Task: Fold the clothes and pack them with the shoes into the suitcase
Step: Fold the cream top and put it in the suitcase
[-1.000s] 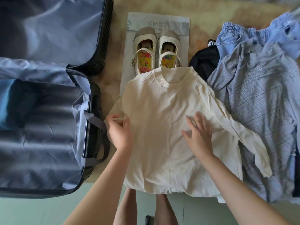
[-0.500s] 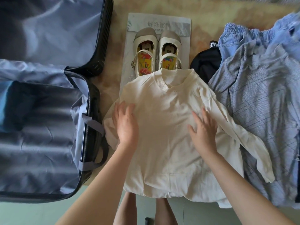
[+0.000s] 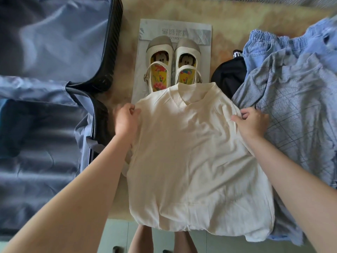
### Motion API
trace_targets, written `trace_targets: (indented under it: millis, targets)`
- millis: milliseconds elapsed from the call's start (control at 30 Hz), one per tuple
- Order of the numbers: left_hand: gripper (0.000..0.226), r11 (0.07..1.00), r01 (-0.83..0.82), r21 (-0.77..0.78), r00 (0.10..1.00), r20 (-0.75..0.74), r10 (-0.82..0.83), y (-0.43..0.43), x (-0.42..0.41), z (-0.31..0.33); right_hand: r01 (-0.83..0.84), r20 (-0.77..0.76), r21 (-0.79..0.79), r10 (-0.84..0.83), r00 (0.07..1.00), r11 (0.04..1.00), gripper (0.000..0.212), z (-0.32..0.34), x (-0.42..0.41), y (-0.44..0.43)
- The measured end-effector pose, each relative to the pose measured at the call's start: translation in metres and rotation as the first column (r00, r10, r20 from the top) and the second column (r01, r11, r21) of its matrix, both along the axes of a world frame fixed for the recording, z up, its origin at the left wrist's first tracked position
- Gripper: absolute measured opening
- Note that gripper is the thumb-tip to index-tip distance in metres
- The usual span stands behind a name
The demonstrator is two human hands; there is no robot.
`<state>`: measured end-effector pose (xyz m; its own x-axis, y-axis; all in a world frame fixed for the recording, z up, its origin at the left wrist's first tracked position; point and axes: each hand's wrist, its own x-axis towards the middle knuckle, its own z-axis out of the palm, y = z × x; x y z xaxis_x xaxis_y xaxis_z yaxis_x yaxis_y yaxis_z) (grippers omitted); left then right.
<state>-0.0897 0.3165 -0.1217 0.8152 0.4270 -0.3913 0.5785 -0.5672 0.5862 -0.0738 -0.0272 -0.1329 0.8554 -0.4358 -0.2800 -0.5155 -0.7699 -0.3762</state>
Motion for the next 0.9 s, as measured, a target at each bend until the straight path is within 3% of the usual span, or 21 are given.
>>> trace_targets:
  millis: [67,167,300,533,667,767,900]
  targets:
    - [0.02,0.999,-0.002,0.048,0.999,0.037,0.0,-0.002,0.002,0.003,0.008,0.005,-0.01,-0.008,1.0,1.0,0.024,0.0,0.0,-0.001]
    - [0.018,0.973,-0.104,0.205,0.993,0.08,0.089,-0.002,0.004,0.014,0.066,0.204,0.061,-0.077,0.976,0.996,0.019,0.007,0.001,0.001]
    - [0.021,0.929,-0.122,0.348,0.987,0.143,0.076,0.002,0.01,0.016,0.171,0.312,0.113,-0.198,0.929,0.979,0.017,0.016,0.011,0.0]
    - [0.02,0.944,-0.032,0.329,0.99,0.141,-0.016,-0.011,0.008,0.005,0.115,0.202,0.23,-0.163,0.966,0.966,0.022,0.001,0.006,-0.005]
    - [0.035,0.974,0.08,0.213,0.962,0.241,-0.132,-0.023,0.005,0.008,0.126,0.132,0.28,-0.168,0.977,0.952,0.042,-0.003,-0.005,-0.004]
    - [0.041,0.985,0.103,0.137,0.958,0.252,-0.135,-0.033,0.018,0.016,0.122,0.102,0.253,-0.152,0.983,0.96,0.051,-0.002,0.004,-0.001]
    - [0.03,0.955,0.195,0.225,0.938,0.242,-0.248,-0.036,0.029,0.021,0.059,0.043,0.159,-0.067,0.997,0.986,0.041,0.0,0.02,0.001]
